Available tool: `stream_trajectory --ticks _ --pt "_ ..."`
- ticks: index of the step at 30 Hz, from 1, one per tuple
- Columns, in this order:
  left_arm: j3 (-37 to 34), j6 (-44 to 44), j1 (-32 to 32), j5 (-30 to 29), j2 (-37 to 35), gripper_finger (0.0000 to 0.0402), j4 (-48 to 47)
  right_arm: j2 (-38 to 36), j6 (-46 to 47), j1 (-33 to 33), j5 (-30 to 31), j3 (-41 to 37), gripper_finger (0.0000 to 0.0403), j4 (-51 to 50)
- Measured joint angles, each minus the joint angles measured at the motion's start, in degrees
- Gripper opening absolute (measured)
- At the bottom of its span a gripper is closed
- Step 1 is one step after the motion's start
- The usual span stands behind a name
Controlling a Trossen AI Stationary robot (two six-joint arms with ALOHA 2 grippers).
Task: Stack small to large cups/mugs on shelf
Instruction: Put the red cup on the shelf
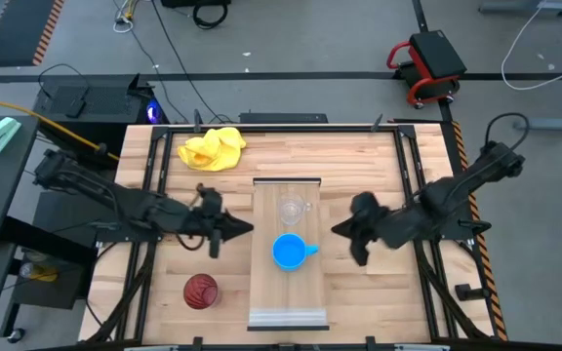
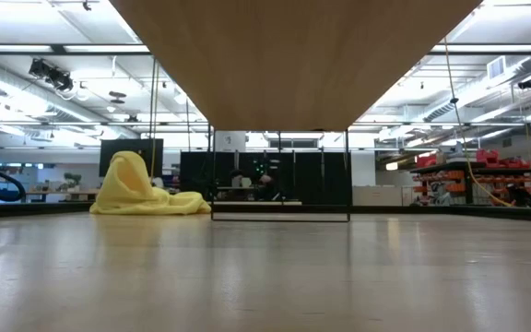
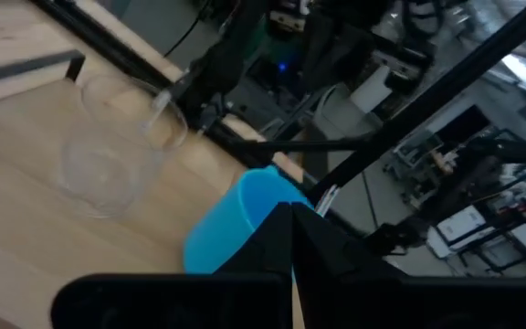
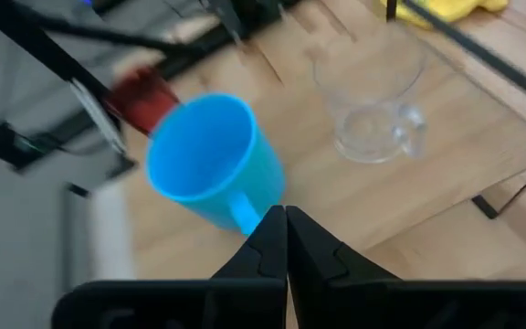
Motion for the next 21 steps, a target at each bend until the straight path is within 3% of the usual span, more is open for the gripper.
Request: stream_trajectory --ticks 4,9,13,17,21 --pt "0.0 -1.7 -0.9 -0.9 -5.0 0.0008 -6.6 -5.3 3.8 2.4 2.2 0.0 0.0006 -0.4" --pt "0.0 -13.7 -3.7 -2.7 -7.8 0.0008 -22.8 -9.1 8.1 7.8 6.9 0.1 0.0006 -2.5" --pt "0.0 -24.9 -7.0 -2.7 -7.9 0.0008 -32.6 -8.7 13.7 14.0 11.8 0.1 0.0006 -7.0" --pt "0.5 -31.7 -9.9 -2.4 -7.9 0.0008 -34.9 -6.8 21.4 20.2 17.6 0.1 0.0007 -13.6" --pt "7.7 -37.6 -12.4 -1.6 -6.2 0.0008 -43.4 -4.9 29.6 23.8 19.3 0.1 0.0007 -21.1"
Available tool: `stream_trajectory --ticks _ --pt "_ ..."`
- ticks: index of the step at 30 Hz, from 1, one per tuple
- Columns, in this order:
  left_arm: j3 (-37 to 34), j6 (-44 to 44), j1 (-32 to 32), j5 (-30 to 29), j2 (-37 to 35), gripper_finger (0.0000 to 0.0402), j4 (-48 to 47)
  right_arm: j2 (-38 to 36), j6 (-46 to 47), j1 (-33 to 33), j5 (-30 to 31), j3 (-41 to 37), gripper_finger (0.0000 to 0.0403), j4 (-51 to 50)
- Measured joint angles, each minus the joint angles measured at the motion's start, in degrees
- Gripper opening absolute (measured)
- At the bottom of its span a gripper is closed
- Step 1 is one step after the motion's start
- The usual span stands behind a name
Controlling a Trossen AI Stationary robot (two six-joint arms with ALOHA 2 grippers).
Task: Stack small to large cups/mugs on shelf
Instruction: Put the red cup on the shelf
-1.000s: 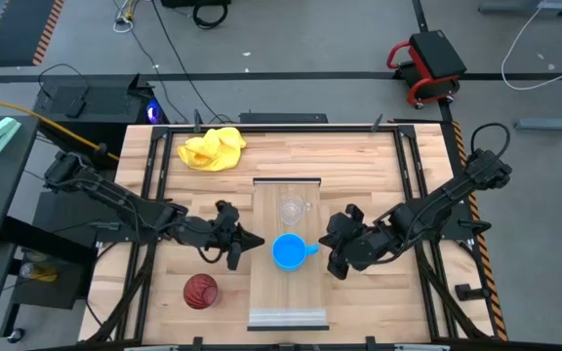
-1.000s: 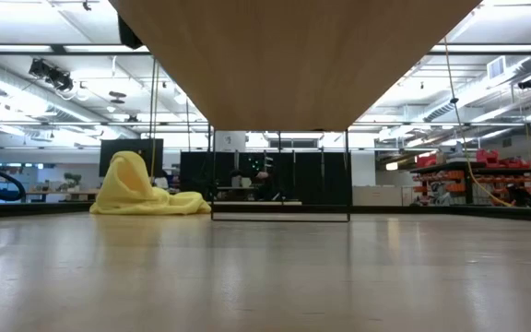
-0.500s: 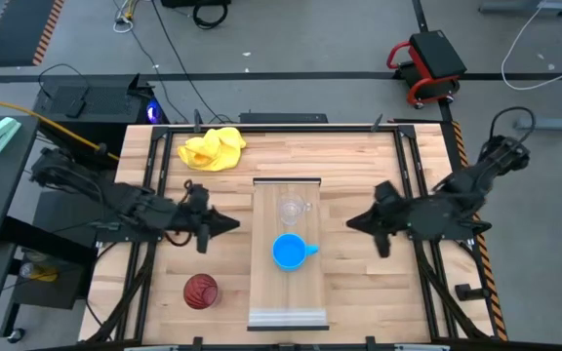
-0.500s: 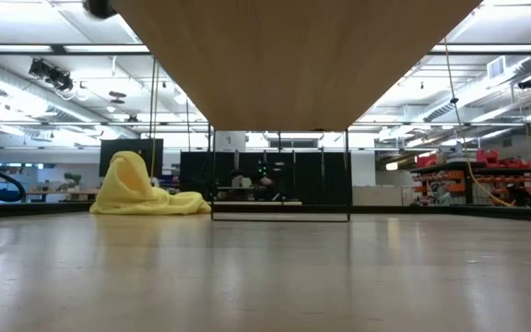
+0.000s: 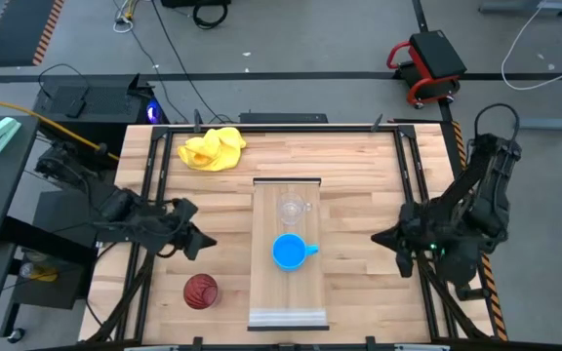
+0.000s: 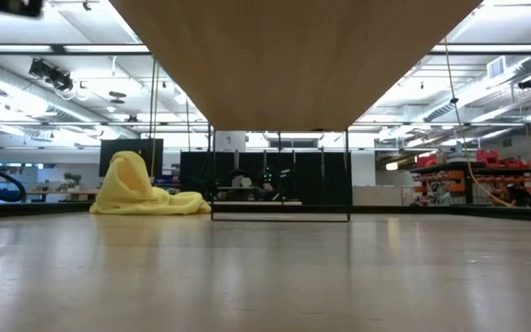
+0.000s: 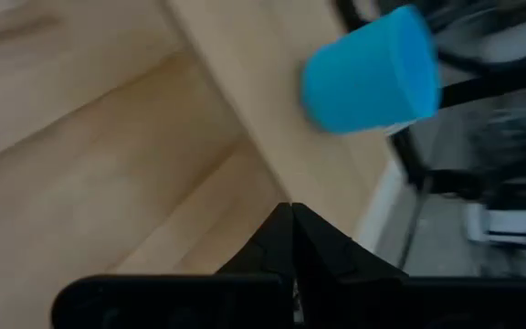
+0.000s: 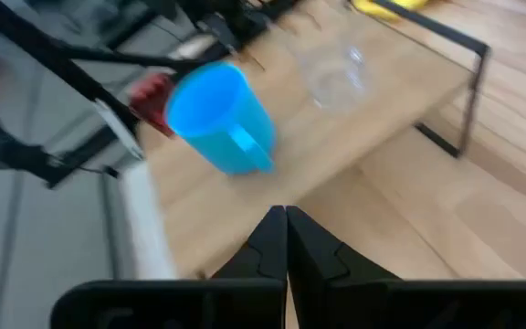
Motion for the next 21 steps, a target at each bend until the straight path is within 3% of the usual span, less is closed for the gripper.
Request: stream_trajectory --ticks 5,10,13,17,21 --pt "17.1 -9.8 -3.4 1.8 8.1 0.0008 -22.6 2.8 7.2 2.9 0.0 0.0 0.0008 -6.6" --pt "34.3 -18.1 -7.0 7.8 20.0 0.0008 -42.8 4.8 10.3 4.5 -0.6 0.0 0.0008 -8.0" --pt "41.8 -21.3 -9.5 12.4 26.4 0.0008 -50.8 5.4 13.4 5.3 -4.4 0.0 0.0009 -9.3" --pt "44.3 -23.2 -13.7 13.9 30.8 0.0009 -49.4 6.8 19.2 7.9 -8.8 0.0 0.0009 -15.0" --pt "42.3 -32.9 -17.3 14.5 31.7 0.0009 -50.7 9.0 28.2 11.6 -9.3 0.0 0.0009 -20.7"
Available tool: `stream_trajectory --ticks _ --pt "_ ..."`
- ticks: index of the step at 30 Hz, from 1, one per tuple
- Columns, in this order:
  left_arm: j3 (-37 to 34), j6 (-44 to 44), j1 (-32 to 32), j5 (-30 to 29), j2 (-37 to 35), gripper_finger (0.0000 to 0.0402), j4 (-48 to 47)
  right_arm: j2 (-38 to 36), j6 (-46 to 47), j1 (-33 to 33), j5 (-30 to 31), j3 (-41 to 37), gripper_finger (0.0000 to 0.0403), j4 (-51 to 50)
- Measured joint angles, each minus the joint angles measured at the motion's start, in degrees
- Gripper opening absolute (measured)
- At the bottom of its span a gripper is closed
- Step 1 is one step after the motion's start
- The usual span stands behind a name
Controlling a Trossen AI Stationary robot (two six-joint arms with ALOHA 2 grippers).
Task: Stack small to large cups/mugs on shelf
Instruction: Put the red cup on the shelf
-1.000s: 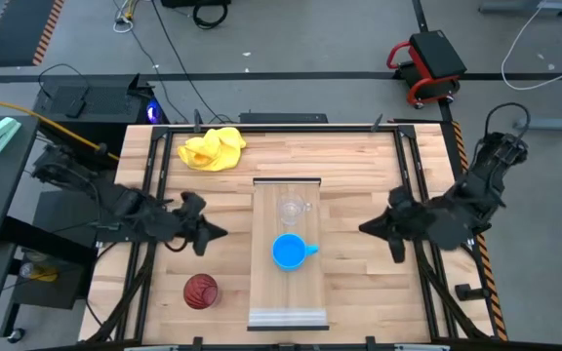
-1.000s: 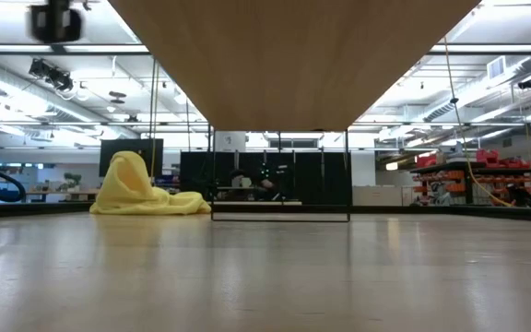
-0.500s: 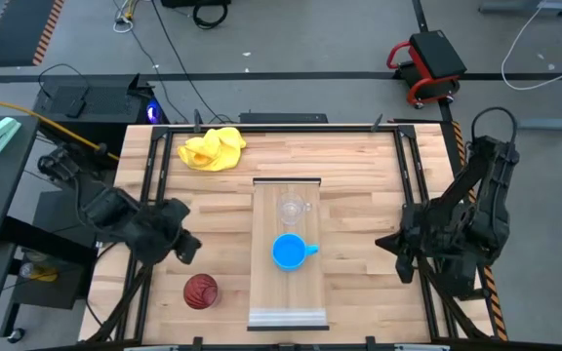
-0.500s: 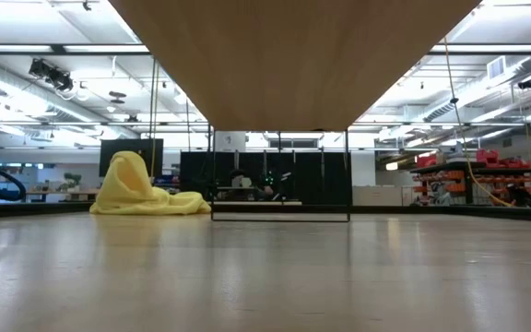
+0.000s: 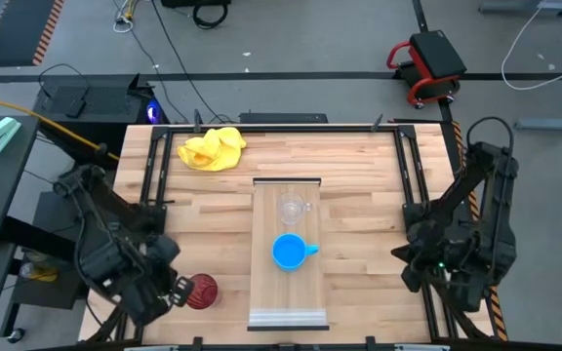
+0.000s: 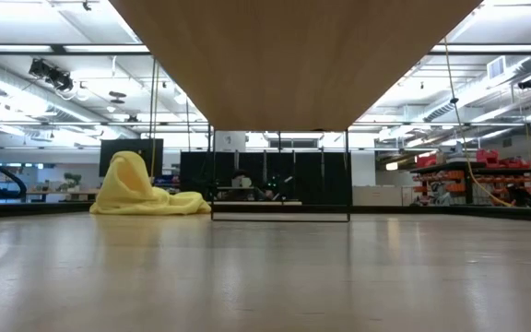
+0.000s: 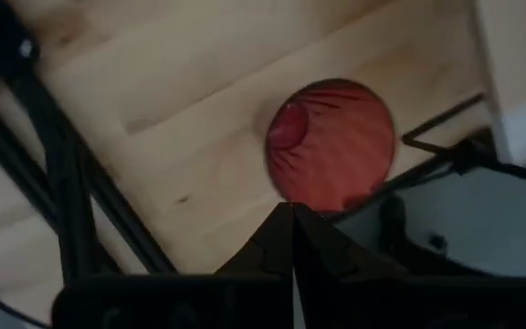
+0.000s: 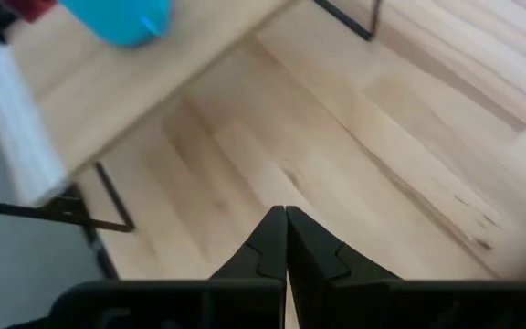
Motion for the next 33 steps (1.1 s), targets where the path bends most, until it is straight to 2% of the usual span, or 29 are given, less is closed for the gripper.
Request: stream_trajectory --ticks 4,6,10,17,27,33 --pt "-3.0 -9.6 -3.1 -0.1 -1.3 0.0012 -0.1 2.0 3.8 2.8 -0.4 -0.7 0.001 -1.2" --pt "-4.5 -11.7 -3.9 0.1 -1.5 0.002 0.2 2.9 5.9 3.5 -2.0 -2.1 0.0012 -1.1" --pt "-7.6 -12.5 -3.0 0.2 -1.5 0.0051 3.6 3.7 9.5 4.1 -8.4 -7.5 0.0022 2.0" --pt "-9.0 -13.8 -0.8 0.3 -1.5 0.0092 8.6 2.9 11.3 4.8 -9.2 -14.6 0.0035 13.2" --pt "-9.2 -13.9 0.5 0.9 -1.1 0.0103 8.5 2.9 11.3 4.8 -9.2 -16.9 0.0036 17.2" --pt "-14.3 -14.5 1.1 2.7 -0.9 0.0103 12.1 2.9 10.4 4.8 -9.1 -16.9 0.0036 17.2"
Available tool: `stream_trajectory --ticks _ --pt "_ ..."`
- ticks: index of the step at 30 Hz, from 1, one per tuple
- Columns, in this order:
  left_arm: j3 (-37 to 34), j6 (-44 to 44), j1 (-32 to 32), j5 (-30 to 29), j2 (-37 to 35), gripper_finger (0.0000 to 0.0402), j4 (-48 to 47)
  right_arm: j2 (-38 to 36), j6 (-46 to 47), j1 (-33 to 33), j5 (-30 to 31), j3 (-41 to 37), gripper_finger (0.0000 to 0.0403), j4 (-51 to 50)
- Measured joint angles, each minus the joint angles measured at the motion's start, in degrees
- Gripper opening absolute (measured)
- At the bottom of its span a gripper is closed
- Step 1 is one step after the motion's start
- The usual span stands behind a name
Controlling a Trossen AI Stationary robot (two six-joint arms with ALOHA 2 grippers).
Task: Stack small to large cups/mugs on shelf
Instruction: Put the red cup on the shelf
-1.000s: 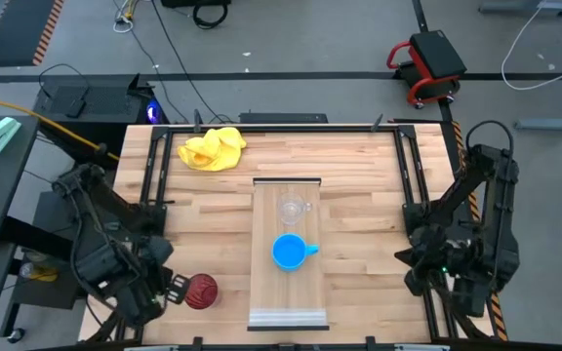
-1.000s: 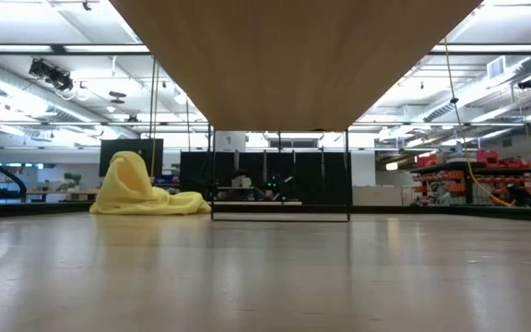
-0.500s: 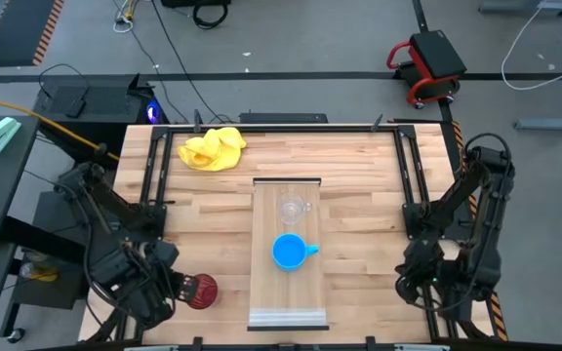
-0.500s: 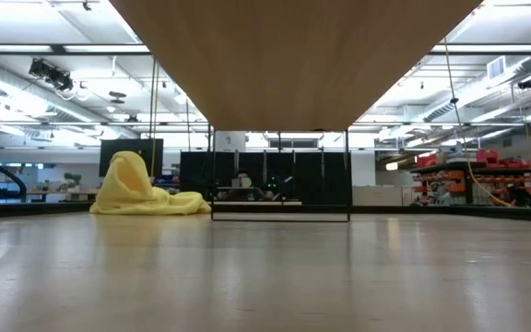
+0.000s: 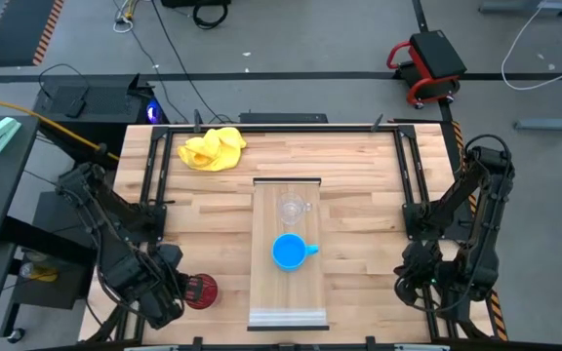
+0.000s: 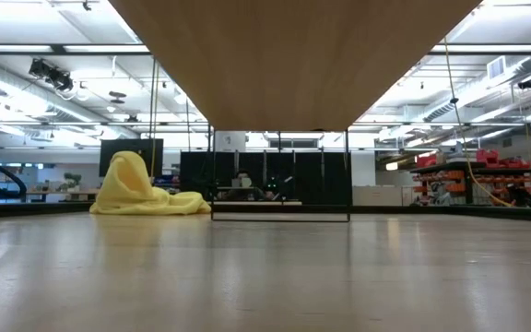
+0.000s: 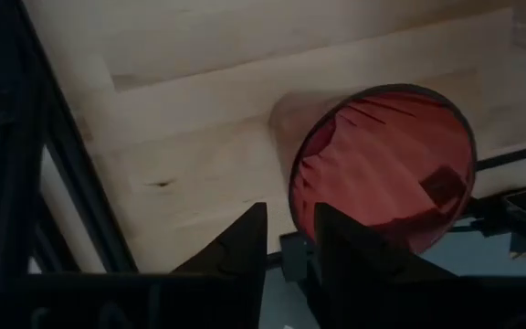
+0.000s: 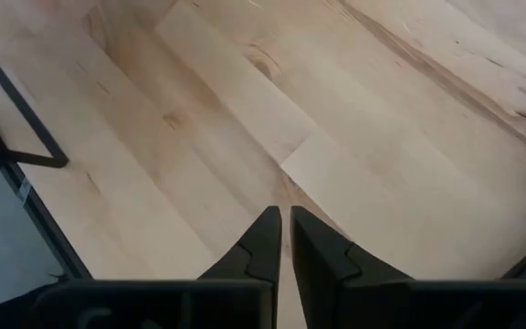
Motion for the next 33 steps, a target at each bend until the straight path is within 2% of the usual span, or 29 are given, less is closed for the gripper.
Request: stream_trajectory --ticks 9,23,28,33 --pt "-6.5 0.3 0.5 0.4 -0.4 0.0101 10.4 0.0 -0.6 0.0 0.3 0.0 0.0036 0.0" --pt "-9.6 0.3 2.4 3.5 -0.4 0.0101 12.4 0.0 -1.4 0.0 0.5 0.0 0.0036 0.0" --pt "-9.6 1.1 3.7 3.7 -0.4 0.0074 13.5 0.0 -1.7 0.0 0.5 0.0 0.0036 0.0" --pt "-9.6 4.3 5.4 3.8 -0.4 0.0021 15.9 0.0 -1.7 0.0 1.1 0.0 0.0036 0.0"
